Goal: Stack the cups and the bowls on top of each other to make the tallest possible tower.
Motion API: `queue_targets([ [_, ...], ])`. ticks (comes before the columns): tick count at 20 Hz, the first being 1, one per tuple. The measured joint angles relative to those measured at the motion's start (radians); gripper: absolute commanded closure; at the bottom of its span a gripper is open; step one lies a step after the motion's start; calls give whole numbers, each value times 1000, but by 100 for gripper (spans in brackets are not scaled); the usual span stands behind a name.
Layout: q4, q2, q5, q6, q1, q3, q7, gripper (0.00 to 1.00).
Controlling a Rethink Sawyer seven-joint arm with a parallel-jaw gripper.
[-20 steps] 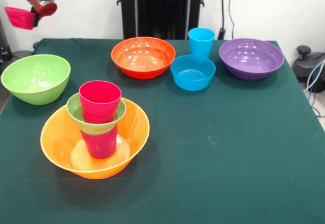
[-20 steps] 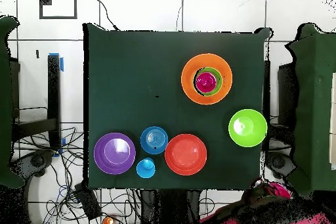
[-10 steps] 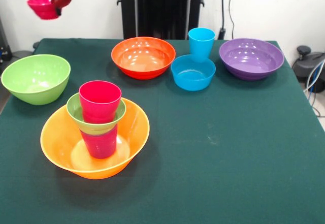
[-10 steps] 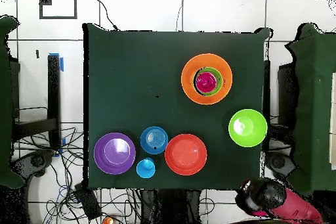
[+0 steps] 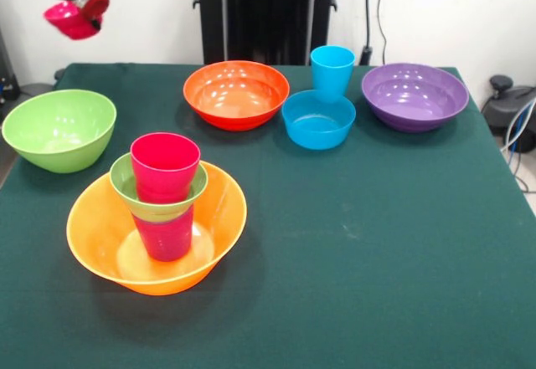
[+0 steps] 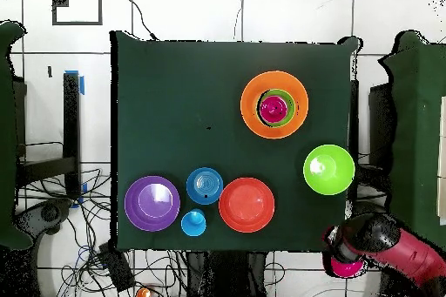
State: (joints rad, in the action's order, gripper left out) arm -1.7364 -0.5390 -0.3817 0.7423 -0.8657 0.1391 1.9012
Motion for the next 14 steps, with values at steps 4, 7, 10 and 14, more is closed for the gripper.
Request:
queue_targets([
  [4, 78, 20, -17, 27, -4, -40, 0, 100],
  [7, 153, 42, -26, 47, 2, -70, 0, 100],
  [10, 236, 67, -27, 88, 15, -99, 0, 100],
  [14, 303, 83, -35, 139, 39, -108, 0, 100],
])
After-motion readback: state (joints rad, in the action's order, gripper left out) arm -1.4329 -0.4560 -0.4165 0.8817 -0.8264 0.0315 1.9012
